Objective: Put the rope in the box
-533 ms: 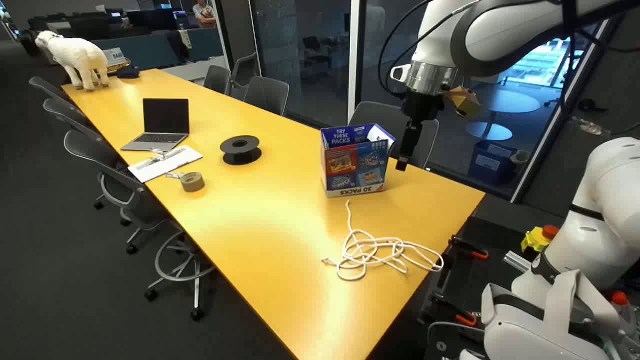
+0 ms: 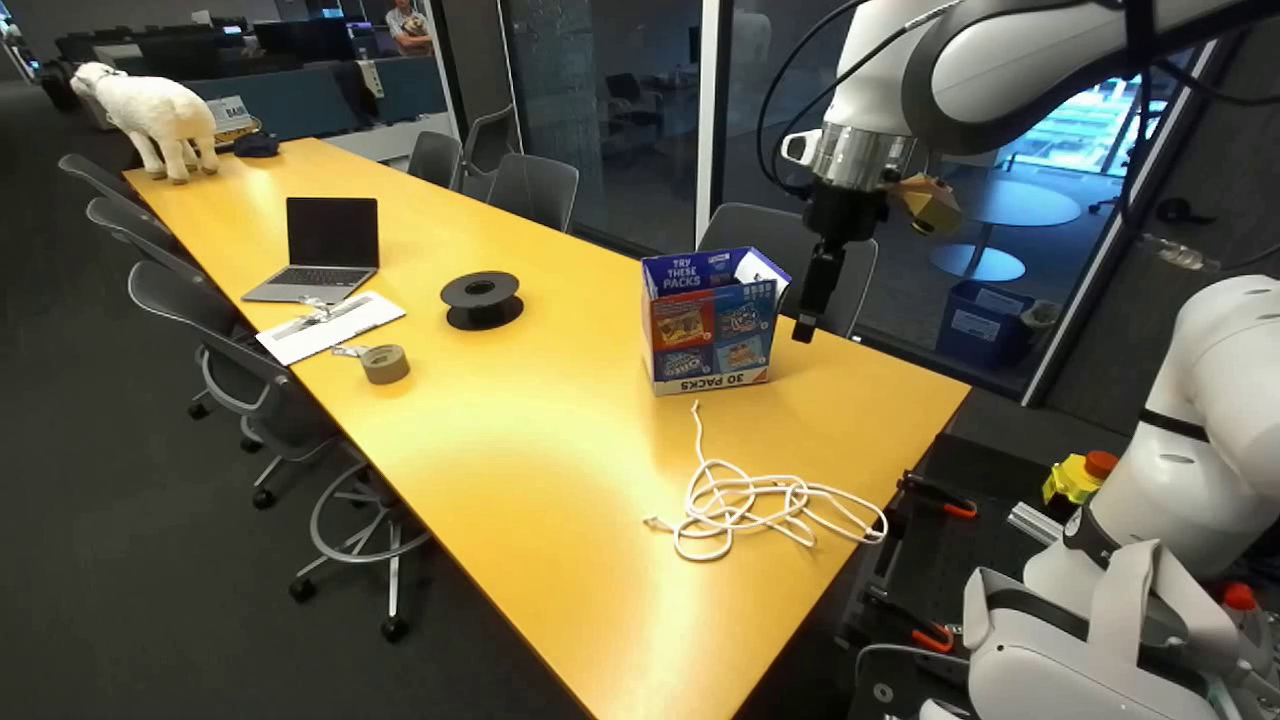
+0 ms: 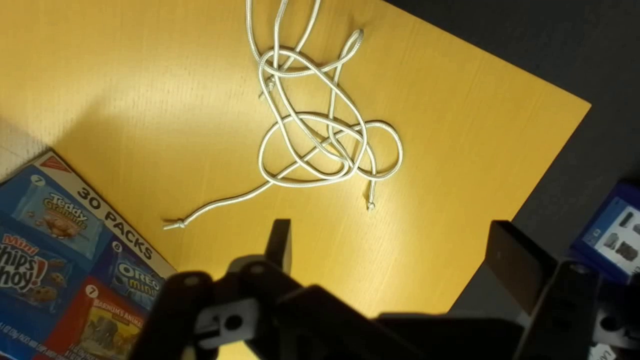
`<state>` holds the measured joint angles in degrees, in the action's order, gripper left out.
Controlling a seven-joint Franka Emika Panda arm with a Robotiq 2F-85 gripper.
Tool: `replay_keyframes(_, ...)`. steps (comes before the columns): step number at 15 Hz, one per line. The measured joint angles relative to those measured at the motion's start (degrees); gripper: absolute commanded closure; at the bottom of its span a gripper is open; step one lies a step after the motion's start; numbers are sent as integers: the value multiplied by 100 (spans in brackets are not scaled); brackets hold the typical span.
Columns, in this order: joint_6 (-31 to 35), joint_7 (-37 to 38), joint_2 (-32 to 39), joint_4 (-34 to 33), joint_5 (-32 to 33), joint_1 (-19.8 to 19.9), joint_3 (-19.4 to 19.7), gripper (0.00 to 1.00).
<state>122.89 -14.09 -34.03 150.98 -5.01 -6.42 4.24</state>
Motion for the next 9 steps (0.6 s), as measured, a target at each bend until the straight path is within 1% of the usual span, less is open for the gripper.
replay_keyframes(2, 81, 1, 22, 104, 0, -3, -64, 0)
replay_keyframes(4, 340, 9, 91, 333, 0, -28, -204, 0)
replay_keyframes(7, 938, 20, 401, 715, 0, -183, -473, 0)
replay_keyframes(9, 1439, 27, 816, 815, 0, -374, -656, 0)
